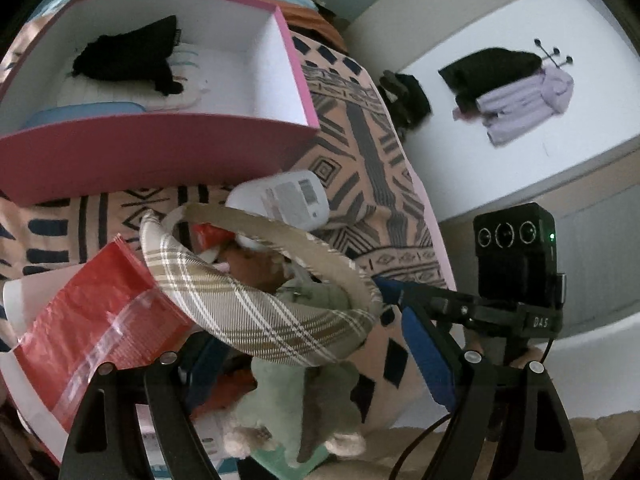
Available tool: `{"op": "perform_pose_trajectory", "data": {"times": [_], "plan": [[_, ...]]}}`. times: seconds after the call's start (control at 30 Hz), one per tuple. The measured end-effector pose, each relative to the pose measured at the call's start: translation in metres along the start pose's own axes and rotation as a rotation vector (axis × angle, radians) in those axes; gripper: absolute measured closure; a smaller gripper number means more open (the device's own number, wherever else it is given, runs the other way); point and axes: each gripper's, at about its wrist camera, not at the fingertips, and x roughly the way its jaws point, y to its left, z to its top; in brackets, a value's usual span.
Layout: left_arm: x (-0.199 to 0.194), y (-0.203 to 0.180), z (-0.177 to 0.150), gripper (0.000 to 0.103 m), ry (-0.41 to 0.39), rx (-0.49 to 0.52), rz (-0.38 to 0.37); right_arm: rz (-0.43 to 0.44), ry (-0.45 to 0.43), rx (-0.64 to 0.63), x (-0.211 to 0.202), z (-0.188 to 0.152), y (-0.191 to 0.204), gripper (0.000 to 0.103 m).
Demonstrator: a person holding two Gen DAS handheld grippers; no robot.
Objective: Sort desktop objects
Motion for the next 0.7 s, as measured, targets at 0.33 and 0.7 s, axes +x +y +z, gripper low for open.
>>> {"op": "perform_pose_trajectory", "data": {"times": [0.33, 0.7], "plan": [[-0.009, 0.016, 0.019, 0.018, -0.044, -0.06, -0.029, -0.076, 0.0, 0.017, 0.001, -0.002, -0.017, 0.05], [-0.009, 0.035, 0.028, 0.018, -0.039, -0.082, 0.012, 0.051, 0.035, 0.148, 0.007, -0.023, -0.036, 0.045]]}}
